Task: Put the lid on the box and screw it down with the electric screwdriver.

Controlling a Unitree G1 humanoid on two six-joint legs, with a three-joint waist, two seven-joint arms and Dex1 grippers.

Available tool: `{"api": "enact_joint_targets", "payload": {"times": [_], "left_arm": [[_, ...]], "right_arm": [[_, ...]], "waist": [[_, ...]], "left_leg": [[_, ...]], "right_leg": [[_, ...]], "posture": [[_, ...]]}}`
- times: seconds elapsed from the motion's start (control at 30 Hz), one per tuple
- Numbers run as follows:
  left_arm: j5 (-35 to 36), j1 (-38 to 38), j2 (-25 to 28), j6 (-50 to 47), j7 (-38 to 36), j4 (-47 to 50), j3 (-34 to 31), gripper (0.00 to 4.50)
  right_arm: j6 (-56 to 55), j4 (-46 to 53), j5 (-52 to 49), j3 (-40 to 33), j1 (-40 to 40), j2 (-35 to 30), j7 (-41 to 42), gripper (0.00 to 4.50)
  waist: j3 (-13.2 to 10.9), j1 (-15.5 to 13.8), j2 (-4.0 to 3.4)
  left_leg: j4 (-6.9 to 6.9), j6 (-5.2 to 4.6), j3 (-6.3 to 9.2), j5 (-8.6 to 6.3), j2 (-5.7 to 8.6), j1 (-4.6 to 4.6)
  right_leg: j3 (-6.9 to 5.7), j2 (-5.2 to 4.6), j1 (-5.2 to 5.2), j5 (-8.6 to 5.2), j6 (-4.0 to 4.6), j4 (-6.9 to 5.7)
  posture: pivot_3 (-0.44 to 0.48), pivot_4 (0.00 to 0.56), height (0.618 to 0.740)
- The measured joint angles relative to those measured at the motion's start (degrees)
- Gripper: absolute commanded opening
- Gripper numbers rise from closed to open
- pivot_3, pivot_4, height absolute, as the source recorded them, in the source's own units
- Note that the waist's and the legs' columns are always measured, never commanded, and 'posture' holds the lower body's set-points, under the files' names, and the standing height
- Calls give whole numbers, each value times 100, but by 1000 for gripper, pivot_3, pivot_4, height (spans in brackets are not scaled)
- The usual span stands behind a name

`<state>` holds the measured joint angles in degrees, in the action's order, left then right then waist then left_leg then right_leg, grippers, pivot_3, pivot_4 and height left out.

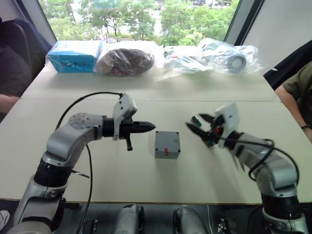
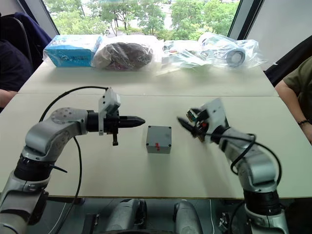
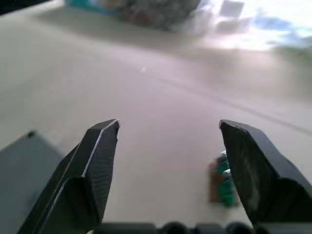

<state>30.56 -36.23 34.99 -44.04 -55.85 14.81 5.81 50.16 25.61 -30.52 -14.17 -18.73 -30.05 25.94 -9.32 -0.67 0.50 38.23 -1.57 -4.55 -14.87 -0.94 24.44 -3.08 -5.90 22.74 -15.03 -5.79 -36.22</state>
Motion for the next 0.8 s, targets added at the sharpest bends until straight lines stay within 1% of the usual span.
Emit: {"api": "enact_joint_targets", "payload": {"times": [0.03,0.07,0.17,0.2,0.23,0.27,0.3,0.37,0.47,0.63,0.8], "left_arm": [[17,-99,-7,11,-53,-2,5,0],[17,-243,6,114,-240,1,58,0],[2,-440,67,361,-615,115,279,0],[-18,-507,47,480,-718,121,400,0],[-52,-537,34,576,-794,130,481,0],[-122,-551,32,684,-875,128,565,0],[-175,-568,31,759,-936,125,658,0],[-264,-579,25,878,-1039,125,808,0],[-406,-573,36,988,-1125,151,962,0],[-532,-545,71,1072,-1134,217,1041,0],[-546,-370,113,978,-945,438,1008,0]], "right_arm": [[277,-36,-121,-115,-131,-251,4,4190],[776,-203,-239,-269,-379,-838,92,4451],[1715,-763,-240,-416,-924,-2046,269,4451],[2076,-1025,-254,-244,-1076,-2530,436,4451],[2367,-1270,-257,-54,-1163,-2849,586,4451],[2641,-1570,-248,218,-1287,-3112,734,4451],[2823,-1830,-228,452,-1364,-3241,850,4451],[3059,-2278,-285,943,-1448,-3366,1264,4451],[3197,-2744,-411,1497,-1655,-3351,1794,4451],[3134,-3464,-252,2127,-2157,-3319,2196,4451],[2656,-4441,281,2959,-2770,-3022,2609,4451]], "waist": [[-3,-4,-5],[-7,-9,-11],[-9,0,-13],[-8,3,-16],[-8,6,-14],[-8,16,-13],[-8,28,-13],[-9,55,-14],[-12,68,-20],[-12,36,-21],[-12,19,-21]], "left_leg": [[-2,0,-2,0,2,3],[-1,-2,-3,-1,3,4],[-2,-9,-9,-5,2,3],[-5,-10,-13,-6,2,2],[-5,-10,-10,-6,-1,2],[-5,-10,-8,-6,-2,2],[-5,-11,-12,-6,-2,2],[-5,-12,-12,-7,-2,3],[-5,-13,-15,-7,-1,6],[-2,-13,-17,-7,-1,7],[-2,-13,-18,-7,0,9]], "right_leg": [[0,-1,4,0,0,0],[0,-3,2,0,0,2],[1,-4,2,-1,2,9],[3,-5,5,-1,2,8],[3,-3,5,-2,3,9],[2,-1,4,-2,4,10],[5,-2,7,-2,4,8],[8,-1,10,-2,4,8],[12,-1,17,-1,2,7],[13,-2,16,-1,1,7],[14,-1,18,0,1,7]], "posture": [[0,150,740],[0,150,740],[0,150,740],[0,150,740],[0,150,740],[0,150,740],[0,150,740],[0,150,740],[0,150,740],[0,150,740],[0,150,740]]}}
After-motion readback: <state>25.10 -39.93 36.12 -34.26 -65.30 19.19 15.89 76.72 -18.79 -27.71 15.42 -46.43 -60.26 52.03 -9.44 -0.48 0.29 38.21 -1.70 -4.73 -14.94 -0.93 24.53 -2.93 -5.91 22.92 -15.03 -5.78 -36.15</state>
